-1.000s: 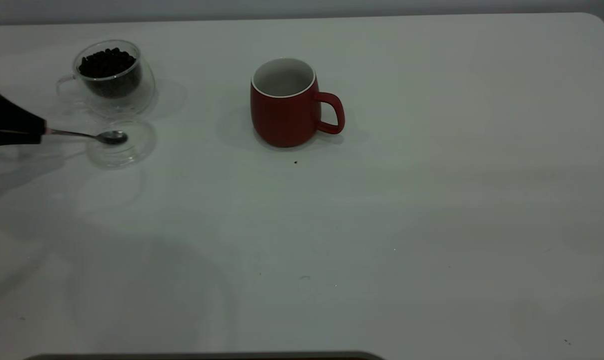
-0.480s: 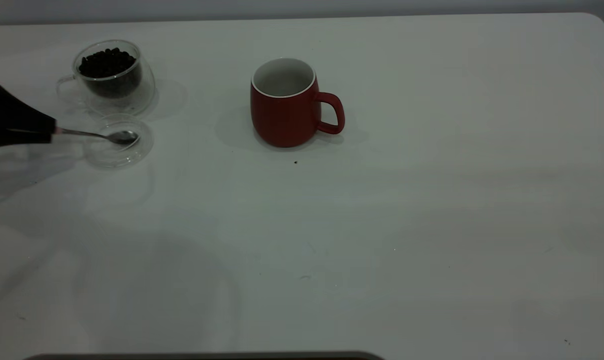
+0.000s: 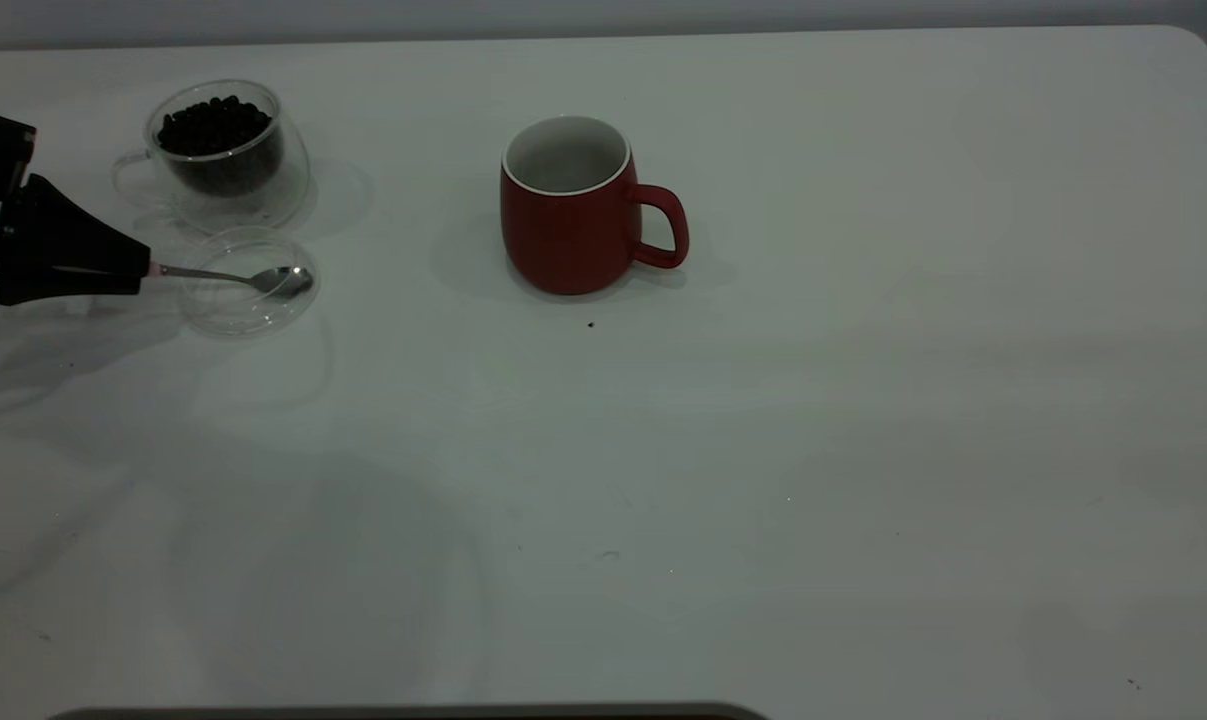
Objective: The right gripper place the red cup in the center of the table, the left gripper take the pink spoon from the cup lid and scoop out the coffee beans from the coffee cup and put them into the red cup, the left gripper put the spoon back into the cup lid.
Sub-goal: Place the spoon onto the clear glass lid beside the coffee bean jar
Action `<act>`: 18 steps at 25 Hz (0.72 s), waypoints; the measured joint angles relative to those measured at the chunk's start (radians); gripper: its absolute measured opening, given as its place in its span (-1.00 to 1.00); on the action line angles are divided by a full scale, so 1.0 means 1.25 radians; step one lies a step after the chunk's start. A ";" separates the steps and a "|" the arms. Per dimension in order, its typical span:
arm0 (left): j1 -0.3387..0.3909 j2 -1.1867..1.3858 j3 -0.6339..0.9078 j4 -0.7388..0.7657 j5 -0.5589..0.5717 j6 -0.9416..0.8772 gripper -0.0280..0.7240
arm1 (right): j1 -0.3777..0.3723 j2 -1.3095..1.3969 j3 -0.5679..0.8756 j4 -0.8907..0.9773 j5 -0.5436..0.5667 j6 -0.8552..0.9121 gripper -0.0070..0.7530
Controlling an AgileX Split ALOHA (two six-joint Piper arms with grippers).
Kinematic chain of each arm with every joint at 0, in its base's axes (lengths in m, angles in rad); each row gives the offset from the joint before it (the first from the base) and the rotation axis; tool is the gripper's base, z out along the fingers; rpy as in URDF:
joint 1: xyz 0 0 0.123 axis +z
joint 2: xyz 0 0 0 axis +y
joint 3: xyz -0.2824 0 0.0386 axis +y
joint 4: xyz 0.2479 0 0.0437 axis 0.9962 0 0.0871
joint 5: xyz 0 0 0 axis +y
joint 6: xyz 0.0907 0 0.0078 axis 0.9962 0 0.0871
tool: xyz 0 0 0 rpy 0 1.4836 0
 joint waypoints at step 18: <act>0.040 0.000 -0.001 0.023 -0.068 -0.022 0.04 | 0.000 0.000 0.000 0.000 0.000 0.000 0.17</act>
